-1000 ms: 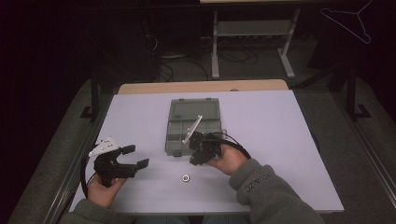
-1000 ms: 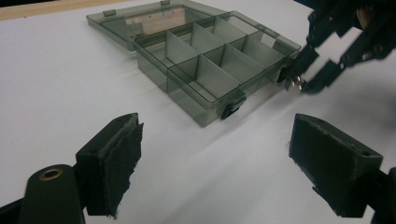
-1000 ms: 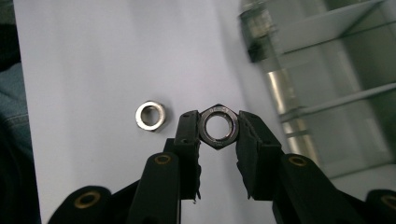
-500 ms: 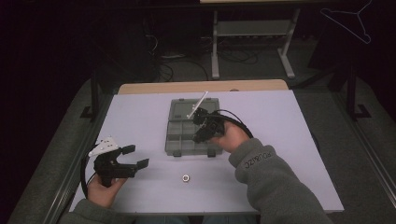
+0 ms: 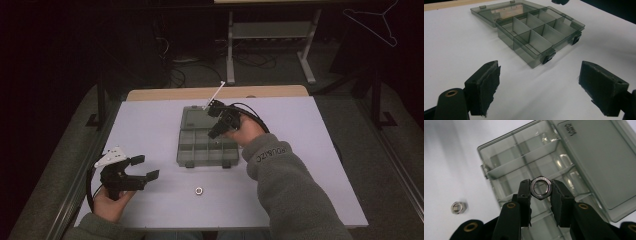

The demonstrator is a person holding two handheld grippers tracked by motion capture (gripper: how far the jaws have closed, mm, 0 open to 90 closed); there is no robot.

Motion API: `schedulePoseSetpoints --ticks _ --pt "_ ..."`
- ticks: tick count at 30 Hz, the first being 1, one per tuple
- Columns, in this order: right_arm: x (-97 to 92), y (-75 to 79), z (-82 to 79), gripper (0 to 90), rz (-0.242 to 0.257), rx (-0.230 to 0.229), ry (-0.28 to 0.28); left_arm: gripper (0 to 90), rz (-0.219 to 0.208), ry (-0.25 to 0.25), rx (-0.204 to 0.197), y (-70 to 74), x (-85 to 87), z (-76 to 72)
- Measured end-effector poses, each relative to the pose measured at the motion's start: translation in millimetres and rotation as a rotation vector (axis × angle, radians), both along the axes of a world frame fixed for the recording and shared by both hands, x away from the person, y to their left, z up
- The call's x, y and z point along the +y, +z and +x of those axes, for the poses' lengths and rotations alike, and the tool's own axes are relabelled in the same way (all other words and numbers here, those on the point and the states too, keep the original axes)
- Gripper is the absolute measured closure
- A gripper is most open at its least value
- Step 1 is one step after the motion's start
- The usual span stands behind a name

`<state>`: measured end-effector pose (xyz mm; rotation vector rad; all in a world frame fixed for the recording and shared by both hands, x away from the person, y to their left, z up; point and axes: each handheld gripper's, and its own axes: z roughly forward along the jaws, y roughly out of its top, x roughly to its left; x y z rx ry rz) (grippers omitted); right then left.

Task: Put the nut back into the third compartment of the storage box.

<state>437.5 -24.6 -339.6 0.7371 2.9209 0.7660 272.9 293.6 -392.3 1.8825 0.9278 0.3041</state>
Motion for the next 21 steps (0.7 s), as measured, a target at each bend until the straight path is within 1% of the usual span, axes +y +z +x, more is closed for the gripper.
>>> schedulePoseSetpoints --ticks 2,3,4,5,6,7,8,9,10,16,17,21 --pt "-0.9 -2.0 4.9 69.3 0.012 0.006 -0.014 16.2 0.005 -0.003 0.000 0.2 0.2 0.0" --pt "-1.7 -6.0 10.1 69.3 0.015 0.014 -0.031 16.2 0.004 -0.004 -0.001 0.2 0.3 0.1" --pt "-1.7 -6.0 10.1 69.3 0.015 0.014 -0.031 16.2 0.004 -0.004 -0.001 0.2 0.3 0.1" --pt "-2.1 -11.1 14.7 69.4 0.009 0.021 -0.040 16.2 0.004 -0.004 -0.001 0.2 0.4 0.1" --pt "-2.1 -11.1 14.7 69.4 0.009 0.021 -0.040 16.2 0.004 -0.004 -0.001 0.2 0.4 0.1" --pt "-2.4 -16.1 18.8 69.3 0.005 0.031 -0.056 16.2 0.000 -0.004 0.000 0.2 0.4 0.3" --pt "-2.4 -16.1 18.8 69.3 0.005 0.031 -0.056 16.2 0.000 -0.004 0.000 0.2 0.4 0.3" --pt "-2.3 -20.4 21.9 69.3 0.000 0.039 -0.066 16.2 0.003 -0.005 -0.003 0.4 0.9 0.4" --pt "-2.6 -22.9 24.2 69.3 -0.002 0.038 -0.071 16.2 0.003 -0.005 -0.003 0.4 0.9 0.4" --pt "-1.2 -30.9 29.8 69.3 -0.008 0.051 -0.090 16.2 0.006 -0.008 -0.003 0.4 1.0 0.7" --pt "-0.4 -35.1 32.0 69.3 -0.017 0.054 -0.096 16.2 0.006 -0.008 -0.002 0.4 0.9 0.8" --pt "0.4 -39.5 34.1 69.3 -0.031 0.063 -0.104 16.2 0.003 -0.007 -0.002 0.4 1.0 0.8"
